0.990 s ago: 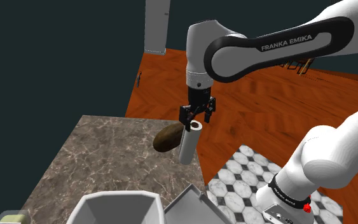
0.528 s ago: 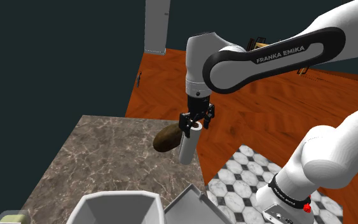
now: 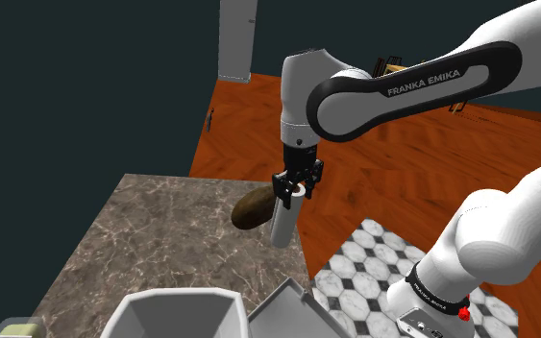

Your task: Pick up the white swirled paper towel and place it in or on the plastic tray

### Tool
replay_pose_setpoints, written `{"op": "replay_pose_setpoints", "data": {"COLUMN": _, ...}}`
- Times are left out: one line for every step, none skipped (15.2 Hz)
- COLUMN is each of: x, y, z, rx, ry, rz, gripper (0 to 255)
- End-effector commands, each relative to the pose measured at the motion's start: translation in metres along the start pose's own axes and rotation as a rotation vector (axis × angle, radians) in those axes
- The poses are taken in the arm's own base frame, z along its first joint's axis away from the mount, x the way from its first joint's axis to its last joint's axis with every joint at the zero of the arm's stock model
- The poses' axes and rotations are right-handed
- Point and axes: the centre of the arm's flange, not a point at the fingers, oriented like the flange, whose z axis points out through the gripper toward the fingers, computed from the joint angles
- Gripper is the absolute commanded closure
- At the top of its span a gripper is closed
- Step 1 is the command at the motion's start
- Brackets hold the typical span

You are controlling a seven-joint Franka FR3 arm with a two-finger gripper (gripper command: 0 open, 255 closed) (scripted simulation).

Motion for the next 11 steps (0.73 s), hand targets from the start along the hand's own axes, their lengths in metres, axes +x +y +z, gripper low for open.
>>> {"op": "replay_pose_setpoints", "data": {"x": 0.0, "y": 0.0, "z": 0.0, "rx": 0.0, "ry": 0.0, "rz": 0.0, "gripper": 255}}
{"op": "replay_pose_setpoints", "data": {"x": 0.0, "y": 0.0, "z": 0.0, "rx": 0.0, "ry": 0.0, "rz": 0.0, "gripper": 255}}
{"op": "replay_pose_setpoints", "data": {"x": 0.0, "y": 0.0, "z": 0.0, "rx": 0.0, "ry": 0.0, "rz": 0.0, "gripper": 255}}
{"op": "replay_pose_setpoints", "data": {"x": 0.0, "y": 0.0, "z": 0.0, "rx": 0.0, "ry": 0.0, "rz": 0.0, "gripper": 255}}
{"op": "replay_pose_setpoints", "data": {"x": 0.0, "y": 0.0, "z": 0.0, "rx": 0.0, "ry": 0.0, "rz": 0.0, "gripper": 255}}
{"op": "replay_pose_setpoints", "data": {"x": 0.0, "y": 0.0, "z": 0.0, "rx": 0.0, "ry": 0.0, "rz": 0.0, "gripper": 255}}
{"op": "replay_pose_setpoints", "data": {"x": 0.0, "y": 0.0, "z": 0.0, "rx": 0.0, "ry": 0.0, "rz": 0.0, "gripper": 255}}
{"op": "replay_pose_setpoints", "data": {"x": -0.001, "y": 0.001, "z": -0.005, "rx": 0.0, "ry": 0.0, "rz": 0.0, "gripper": 255}}
{"op": "replay_pose_setpoints", "data": {"x": -0.002, "y": 0.001, "z": -0.01, "rx": 0.0, "ry": 0.0, "rz": 0.0, "gripper": 255}}
{"op": "replay_pose_setpoints", "data": {"x": -0.003, "y": 0.002, "z": -0.015, "rx": 0.0, "ry": 0.0, "rz": 0.0, "gripper": 255}}
{"op": "replay_pose_setpoints", "data": {"x": -0.004, "y": 0.002, "z": -0.021, "rx": 0.0, "ry": 0.0, "rz": 0.0, "gripper": 255}}
